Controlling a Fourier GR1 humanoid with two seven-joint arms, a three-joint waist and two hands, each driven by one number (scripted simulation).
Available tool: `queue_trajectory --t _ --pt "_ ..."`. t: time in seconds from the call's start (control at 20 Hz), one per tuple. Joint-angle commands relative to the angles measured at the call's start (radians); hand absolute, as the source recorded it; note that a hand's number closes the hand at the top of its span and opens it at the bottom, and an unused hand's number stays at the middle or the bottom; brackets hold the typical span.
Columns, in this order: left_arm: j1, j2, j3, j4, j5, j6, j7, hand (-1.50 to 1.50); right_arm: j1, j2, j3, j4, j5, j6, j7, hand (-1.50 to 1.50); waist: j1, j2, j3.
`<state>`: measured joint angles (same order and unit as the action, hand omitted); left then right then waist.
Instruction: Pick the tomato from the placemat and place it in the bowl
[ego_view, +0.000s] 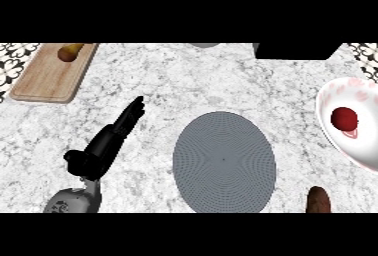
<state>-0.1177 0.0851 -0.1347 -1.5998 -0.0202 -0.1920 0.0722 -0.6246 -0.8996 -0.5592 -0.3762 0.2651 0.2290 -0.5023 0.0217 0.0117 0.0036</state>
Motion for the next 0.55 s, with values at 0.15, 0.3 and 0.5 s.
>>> queue_trajectory --t 0.15,0.3,0.5 --pt "0.003 -0.030 -0.033 0.001 -0.031 0.021 -0.009 0.00 0.066 -0.154 -0.097 0.151 -0.063 0.122 -0.113 -1.50 0.009 0.009 0.005" --pt "-0.010 -0.013 -0.003 -0.023 0.000 0.007 0.017 0.00 0.119 -0.184 -0.106 0.179 -0.065 0.168 -0.160 -1.50 0.011 0.009 0.007" --pt "0.004 -0.004 -0.003 0.006 -0.005 -0.007 -0.025 0.00 0.154 -0.200 -0.113 0.201 -0.070 0.229 -0.212 -1.50 0.010 0.011 0.009"
